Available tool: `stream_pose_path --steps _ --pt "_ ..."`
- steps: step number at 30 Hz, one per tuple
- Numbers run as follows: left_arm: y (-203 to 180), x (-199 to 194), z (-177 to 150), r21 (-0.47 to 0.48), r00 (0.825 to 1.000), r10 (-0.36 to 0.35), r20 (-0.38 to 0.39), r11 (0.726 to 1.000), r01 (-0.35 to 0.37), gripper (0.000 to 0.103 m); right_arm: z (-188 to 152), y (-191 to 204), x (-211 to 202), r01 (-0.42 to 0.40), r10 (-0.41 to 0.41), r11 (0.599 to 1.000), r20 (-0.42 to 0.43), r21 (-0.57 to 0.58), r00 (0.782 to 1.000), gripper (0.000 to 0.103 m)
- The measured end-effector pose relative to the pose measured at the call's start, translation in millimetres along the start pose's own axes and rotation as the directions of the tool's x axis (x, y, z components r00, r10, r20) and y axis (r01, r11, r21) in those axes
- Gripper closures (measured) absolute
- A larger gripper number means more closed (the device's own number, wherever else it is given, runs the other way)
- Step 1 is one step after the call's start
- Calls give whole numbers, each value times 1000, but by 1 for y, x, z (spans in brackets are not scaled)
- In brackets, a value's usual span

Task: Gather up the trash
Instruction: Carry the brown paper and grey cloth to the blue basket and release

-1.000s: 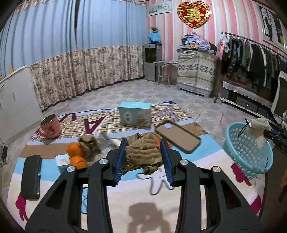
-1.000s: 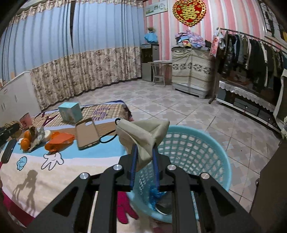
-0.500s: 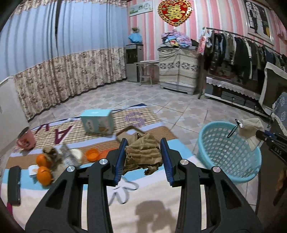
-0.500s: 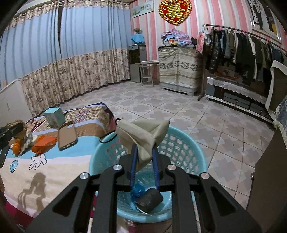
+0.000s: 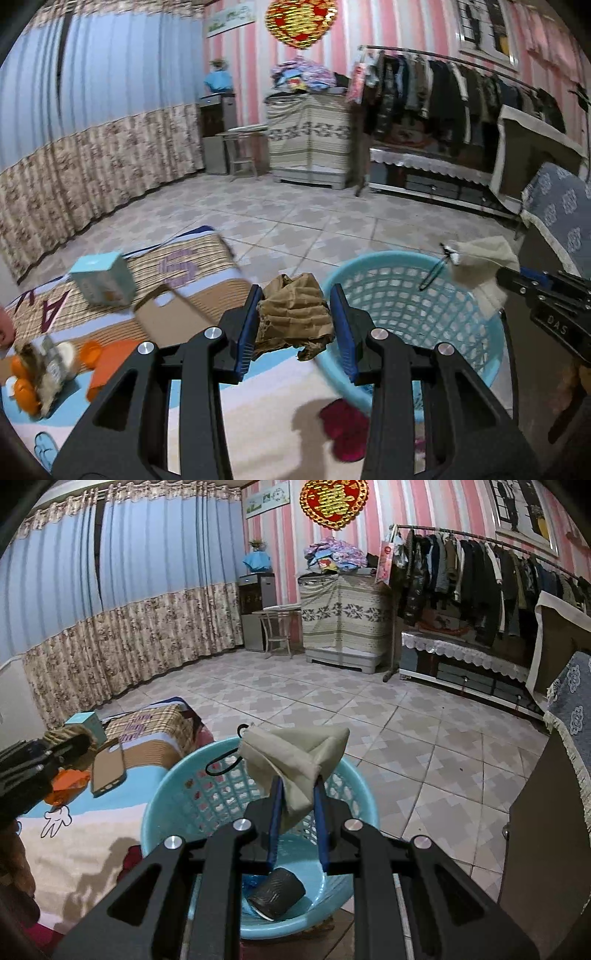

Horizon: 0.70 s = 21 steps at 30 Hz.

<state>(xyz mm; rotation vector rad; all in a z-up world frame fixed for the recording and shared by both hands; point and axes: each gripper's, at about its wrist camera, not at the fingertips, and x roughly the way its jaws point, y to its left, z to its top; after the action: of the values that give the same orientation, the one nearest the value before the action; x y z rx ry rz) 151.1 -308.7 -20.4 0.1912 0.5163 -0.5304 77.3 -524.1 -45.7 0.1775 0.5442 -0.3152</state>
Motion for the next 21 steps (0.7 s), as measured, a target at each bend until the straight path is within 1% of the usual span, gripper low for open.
stream_pose_path --steps 7,10,15,16,17,19,21 --pt "-29 24 3 5 998 -59 -15 998 59 66 -1 -8 10 6 -6 1000 -21 8 1000 86" --pt "-35 33 6 -1 996 -85 -16 996 85 66 -1 -12 14 8 -8 1000 -31 25 999 86" --pt "-42 46 12 -1 994 -107 -28 994 107 63 -2 -15 16 8 -6 999 -34 34 999 86" --pt "-42 48 14 -6 994 -103 -31 995 103 58 -2 -16 17 7 -6 999 -34 36 999 86" --pt "-42 49 15 -9 994 -103 -32 995 102 50 -3 -17 18 7 -5 999 -34 37 999 86" --pt "-41 49 16 -13 995 -93 -27 996 93 43 -3 -17 19 7 -6 999 -36 36 999 86" --pt "-37 47 15 -11 996 -81 -24 997 81 39 -3 -17 19 8 -6 999 -38 34 999 86"
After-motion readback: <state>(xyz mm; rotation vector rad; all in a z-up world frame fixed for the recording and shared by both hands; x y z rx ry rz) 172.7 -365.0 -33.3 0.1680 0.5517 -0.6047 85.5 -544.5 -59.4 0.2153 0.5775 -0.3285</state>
